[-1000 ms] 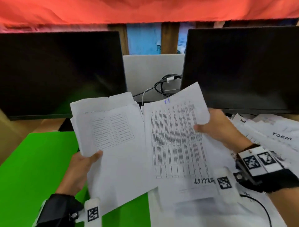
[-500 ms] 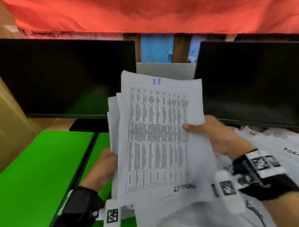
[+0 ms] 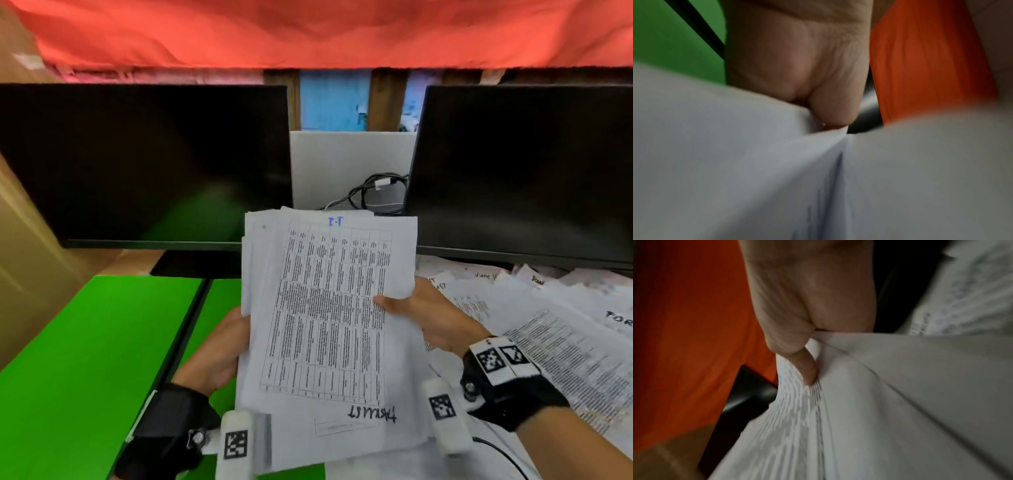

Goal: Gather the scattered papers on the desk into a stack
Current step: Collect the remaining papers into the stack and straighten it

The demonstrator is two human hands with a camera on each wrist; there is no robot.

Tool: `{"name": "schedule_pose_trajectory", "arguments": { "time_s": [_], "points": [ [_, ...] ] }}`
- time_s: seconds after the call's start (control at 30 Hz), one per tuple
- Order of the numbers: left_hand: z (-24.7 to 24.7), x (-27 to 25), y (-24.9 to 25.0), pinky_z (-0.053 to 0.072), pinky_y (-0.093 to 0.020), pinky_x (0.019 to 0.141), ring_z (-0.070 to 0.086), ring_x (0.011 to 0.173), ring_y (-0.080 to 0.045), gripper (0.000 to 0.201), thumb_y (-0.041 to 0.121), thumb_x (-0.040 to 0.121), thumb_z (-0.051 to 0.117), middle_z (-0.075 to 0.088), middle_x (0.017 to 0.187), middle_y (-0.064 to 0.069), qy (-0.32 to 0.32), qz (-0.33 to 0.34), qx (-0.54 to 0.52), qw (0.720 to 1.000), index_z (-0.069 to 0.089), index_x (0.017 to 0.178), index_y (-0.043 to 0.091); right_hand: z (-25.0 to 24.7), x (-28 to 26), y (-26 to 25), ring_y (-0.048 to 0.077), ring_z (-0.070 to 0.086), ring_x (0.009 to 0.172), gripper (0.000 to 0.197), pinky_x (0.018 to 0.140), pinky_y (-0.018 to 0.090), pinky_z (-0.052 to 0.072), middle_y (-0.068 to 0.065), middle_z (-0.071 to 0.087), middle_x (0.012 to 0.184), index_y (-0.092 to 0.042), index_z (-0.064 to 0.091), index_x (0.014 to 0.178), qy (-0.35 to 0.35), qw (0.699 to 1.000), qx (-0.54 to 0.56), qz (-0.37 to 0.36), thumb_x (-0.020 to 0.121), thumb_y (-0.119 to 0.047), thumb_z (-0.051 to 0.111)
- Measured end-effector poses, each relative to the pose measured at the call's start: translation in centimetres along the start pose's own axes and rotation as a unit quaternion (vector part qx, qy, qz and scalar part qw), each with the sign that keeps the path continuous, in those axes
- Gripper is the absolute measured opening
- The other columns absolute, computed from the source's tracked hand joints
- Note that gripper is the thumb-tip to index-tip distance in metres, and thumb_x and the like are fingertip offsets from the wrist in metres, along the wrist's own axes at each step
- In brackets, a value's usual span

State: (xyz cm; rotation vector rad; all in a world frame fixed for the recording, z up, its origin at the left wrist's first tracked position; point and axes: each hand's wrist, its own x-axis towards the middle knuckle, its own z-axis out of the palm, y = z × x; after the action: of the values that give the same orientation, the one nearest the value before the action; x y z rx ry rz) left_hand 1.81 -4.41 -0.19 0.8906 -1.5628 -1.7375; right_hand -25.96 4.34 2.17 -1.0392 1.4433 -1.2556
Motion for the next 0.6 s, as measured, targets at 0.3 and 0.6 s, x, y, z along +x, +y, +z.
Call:
{"name": "schedule_pose_trajectory", "arguments": {
  "time_s": [0.3,0.6],
  "points": [
    [4.9,-1.5,5.0,0.052,-0.012,0.075,0.068,0.095,0.004,0.043,0.053,0.073,0.070,0.073,0.101,0.023,0.083,0.225,0.064,0.969,0.062,0.109,0.031,2.2,-3.4,-4.9,-0.017,0.051,0.110,0.084,0.079,0.001,0.045,-0.016,0.048,0.128,-0.013,0.023,0.148,0.200,0.914,-0.103,-0.339,0.080,0.004,0.071],
    [3.6,-0.1,0.5,0.055,-0.041,0.093,0.071,0.101,-0.012,0.047,0.018,0.064,0.089,0.075,0.105,0.009,0.122,0.168,0.053,0.977,0.070,0.106,0.026,0.7,-3.1,0.7,0.008,0.066,0.104,0.050,0.085,0.025,0.057,-0.004,0.068,0.114,-0.015,0.054,0.123,0.149,0.969,-0.087,-0.179,0.078,-0.013,0.076]
  ]
}}
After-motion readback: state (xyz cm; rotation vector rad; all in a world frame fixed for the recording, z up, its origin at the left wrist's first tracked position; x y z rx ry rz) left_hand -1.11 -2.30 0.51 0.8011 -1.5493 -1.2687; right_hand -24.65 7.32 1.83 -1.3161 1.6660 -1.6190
